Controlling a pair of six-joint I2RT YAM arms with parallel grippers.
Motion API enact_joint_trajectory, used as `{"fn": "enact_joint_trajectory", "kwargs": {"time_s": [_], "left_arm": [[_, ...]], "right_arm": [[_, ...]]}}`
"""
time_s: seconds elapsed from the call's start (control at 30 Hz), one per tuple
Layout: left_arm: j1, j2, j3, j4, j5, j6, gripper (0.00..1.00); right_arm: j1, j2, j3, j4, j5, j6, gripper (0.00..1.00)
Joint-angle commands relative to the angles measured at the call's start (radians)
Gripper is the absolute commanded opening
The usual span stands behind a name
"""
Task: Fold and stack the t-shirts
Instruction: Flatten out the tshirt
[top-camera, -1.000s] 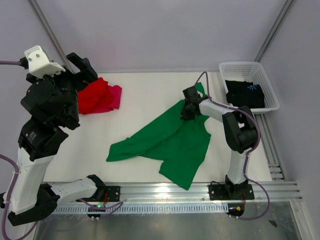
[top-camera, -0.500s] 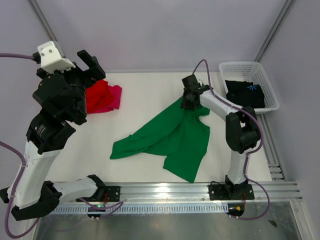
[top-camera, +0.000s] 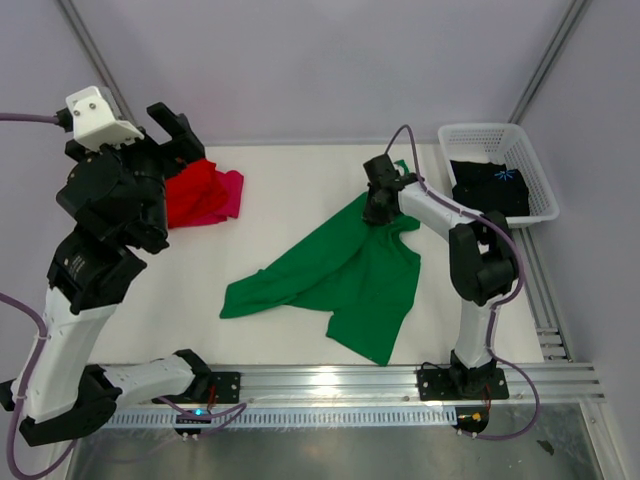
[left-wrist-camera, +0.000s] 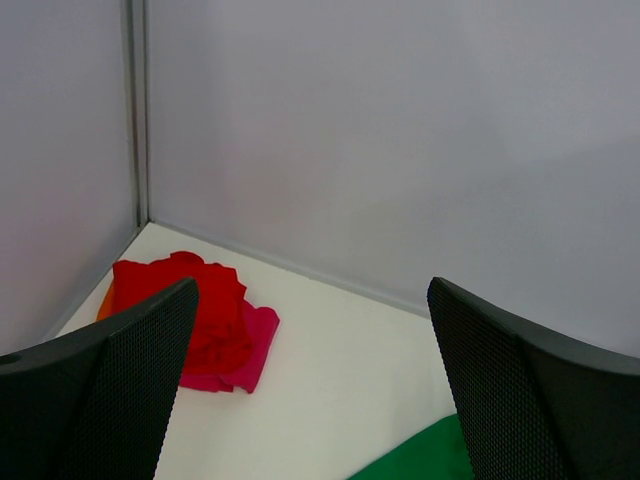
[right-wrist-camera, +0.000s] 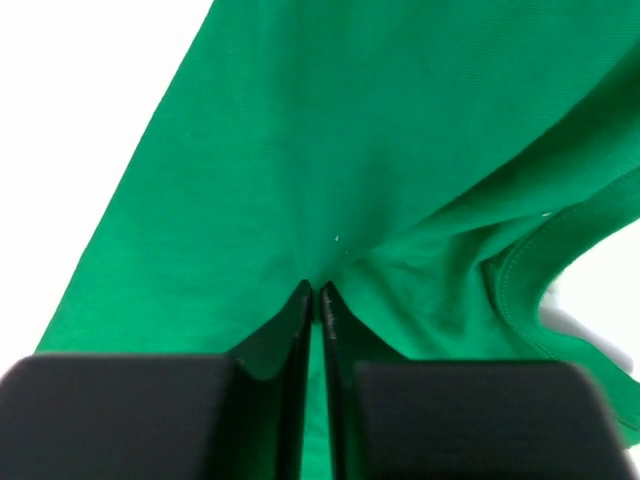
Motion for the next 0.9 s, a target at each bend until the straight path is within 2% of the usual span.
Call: {"fn": "enact_joint_trajectory", "kwargs": {"time_s": [0.0,0.03,0.07,0.77,0.8,0.87], "left_arm": [[-0.001,-0.020,-0.006,0.043,-0.025,0.020,0.99],[0.001,-0.021,-0.006,0.041,-0.028,0.021,0.99],[0.001,-0.021,-0.007,0.046,-0.030,0.024,0.99],[0.001,-0.012,-0.022,0.041,-0.034,0.028,0.99],[0.001,-0.015,-0.022,0.041,-0.034,0.028,0.99],[0.001,-0.017,-0.024,0.041,-0.039,0.029,0.99]], "right_arm": [[0.001,0.019,0.010,0.038,-0.022,-0.007,0.09],[0.001,0.023,0.024,0.039,-0.025,-0.010,0.04],[0.001,0.028,0.031,0.039,-0.027,-0.014,0.03],[-0.002,0.230,0.424,-0.044,0.048,-0.095,0.03],[-0.004,0.241,0.445,-0.059,0.038,-0.102,0.07],[-0.002,0.256,0.455,-0.070,0.030,-0.104,0.25]]}}
